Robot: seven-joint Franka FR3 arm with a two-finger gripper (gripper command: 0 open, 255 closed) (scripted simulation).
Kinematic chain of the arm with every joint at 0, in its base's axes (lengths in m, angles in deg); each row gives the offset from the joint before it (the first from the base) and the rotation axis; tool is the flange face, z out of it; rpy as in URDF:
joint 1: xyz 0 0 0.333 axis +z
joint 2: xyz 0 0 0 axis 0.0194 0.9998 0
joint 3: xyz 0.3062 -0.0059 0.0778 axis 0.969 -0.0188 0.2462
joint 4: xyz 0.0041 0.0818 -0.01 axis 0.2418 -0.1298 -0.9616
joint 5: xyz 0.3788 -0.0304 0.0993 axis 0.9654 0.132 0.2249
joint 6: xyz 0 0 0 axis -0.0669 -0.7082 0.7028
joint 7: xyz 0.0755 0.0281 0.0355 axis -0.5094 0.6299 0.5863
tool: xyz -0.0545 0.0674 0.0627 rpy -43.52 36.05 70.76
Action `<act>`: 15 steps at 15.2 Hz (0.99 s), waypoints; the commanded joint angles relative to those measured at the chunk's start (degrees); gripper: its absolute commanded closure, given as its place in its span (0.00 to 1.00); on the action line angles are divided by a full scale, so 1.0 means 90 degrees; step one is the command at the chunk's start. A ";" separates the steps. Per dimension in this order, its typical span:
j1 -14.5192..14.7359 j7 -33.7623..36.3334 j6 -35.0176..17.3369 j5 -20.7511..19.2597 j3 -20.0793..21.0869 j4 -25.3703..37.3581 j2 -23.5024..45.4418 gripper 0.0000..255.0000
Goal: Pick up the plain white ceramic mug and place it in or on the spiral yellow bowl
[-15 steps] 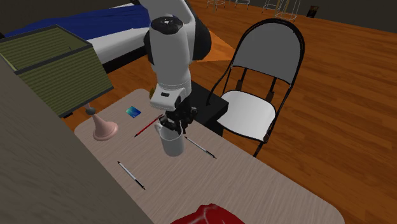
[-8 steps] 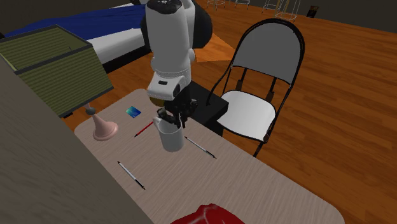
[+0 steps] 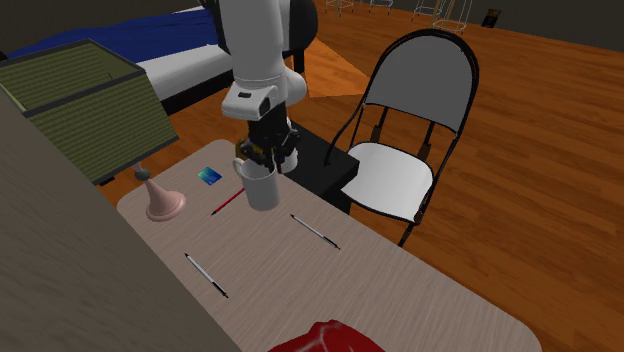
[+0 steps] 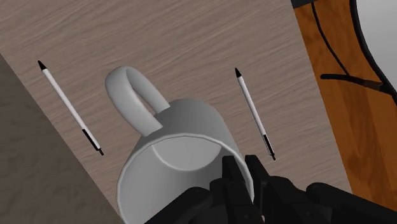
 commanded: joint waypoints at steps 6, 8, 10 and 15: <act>-0.0483 -0.0018 0.0935 -0.0249 0.0302 -0.0971 -0.1881 1.00; -0.0629 -0.0064 0.1275 -0.0277 0.0386 -0.1189 -0.2430 1.00; -0.0771 -0.0127 0.1648 -0.0295 0.0462 -0.1372 -0.2977 1.00; -0.1129 -0.0361 0.2691 -0.0306 0.0628 -0.1668 -0.4300 1.00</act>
